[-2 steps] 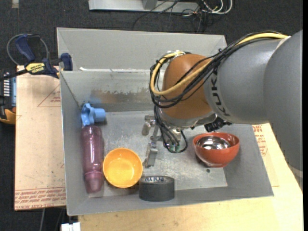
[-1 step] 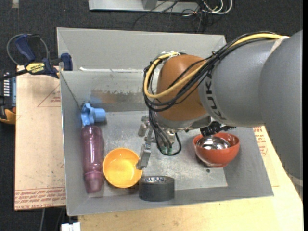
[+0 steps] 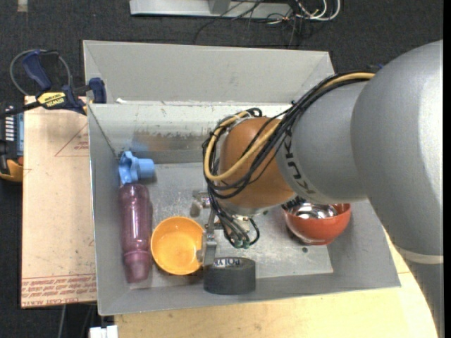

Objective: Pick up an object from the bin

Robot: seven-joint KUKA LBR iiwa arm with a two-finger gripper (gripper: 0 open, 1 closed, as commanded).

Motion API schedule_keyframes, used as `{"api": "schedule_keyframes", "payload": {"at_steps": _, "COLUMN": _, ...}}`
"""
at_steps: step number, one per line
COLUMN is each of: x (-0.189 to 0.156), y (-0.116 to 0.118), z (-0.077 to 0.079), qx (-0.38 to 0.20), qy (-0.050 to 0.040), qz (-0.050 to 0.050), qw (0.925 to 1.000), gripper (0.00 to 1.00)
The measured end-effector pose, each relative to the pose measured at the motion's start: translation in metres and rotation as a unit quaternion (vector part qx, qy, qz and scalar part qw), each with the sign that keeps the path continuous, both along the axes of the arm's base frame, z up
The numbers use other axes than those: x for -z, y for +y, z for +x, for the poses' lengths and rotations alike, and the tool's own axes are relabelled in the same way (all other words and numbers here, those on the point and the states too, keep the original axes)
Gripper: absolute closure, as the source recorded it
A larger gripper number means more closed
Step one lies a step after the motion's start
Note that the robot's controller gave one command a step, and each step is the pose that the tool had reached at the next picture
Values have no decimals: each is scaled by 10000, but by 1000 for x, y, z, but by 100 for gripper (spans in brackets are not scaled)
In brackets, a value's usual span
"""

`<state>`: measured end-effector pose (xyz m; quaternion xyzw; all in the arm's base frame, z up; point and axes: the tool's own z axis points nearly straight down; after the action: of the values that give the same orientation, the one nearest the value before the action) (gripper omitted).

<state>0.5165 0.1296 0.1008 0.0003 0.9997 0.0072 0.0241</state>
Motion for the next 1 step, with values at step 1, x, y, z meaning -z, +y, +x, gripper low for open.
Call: {"api": "schedule_keyframes", "payload": {"at_steps": 1, "x": 0, "y": 27, "z": -30, "qx": 494, "qy": 67, "qz": 23, "qw": 9988, "gripper": 0}}
